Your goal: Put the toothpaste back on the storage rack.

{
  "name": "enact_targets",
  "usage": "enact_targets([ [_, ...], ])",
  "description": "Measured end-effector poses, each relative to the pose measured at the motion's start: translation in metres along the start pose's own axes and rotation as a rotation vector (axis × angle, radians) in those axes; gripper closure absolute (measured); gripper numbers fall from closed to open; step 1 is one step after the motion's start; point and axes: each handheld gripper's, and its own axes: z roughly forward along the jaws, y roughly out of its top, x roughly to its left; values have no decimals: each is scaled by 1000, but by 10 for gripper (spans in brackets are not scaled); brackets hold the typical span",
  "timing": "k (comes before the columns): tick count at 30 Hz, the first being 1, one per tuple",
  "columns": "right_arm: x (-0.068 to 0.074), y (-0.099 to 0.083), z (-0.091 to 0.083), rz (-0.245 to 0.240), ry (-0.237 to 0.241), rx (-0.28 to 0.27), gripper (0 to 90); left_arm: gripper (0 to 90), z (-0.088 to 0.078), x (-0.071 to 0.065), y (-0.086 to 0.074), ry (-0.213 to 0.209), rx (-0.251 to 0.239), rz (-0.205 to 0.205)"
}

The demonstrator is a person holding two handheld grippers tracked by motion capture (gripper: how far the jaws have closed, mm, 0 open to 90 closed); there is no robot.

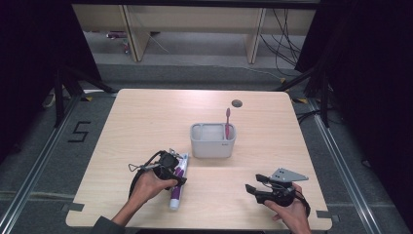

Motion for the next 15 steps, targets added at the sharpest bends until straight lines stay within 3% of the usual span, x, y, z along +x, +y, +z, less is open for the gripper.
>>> enact_targets([
  [1,0,0,0,0,2,-1,400,439,-1,-1,0,3,3,29],
  [4,0,0,0,0,1,-1,399,493,-4,-2,0,-1,12,57],
  [7,0,0,0,-2,0,-1,400,527,-5,-3,-2,-3,16,68],
  [11,0,0,0,2,2,2,400,547,-3,-4,-3,-22,56,89],
  [15,1,0,0,13,1,13,400,563,2,-8,-4,9,75,130],
])
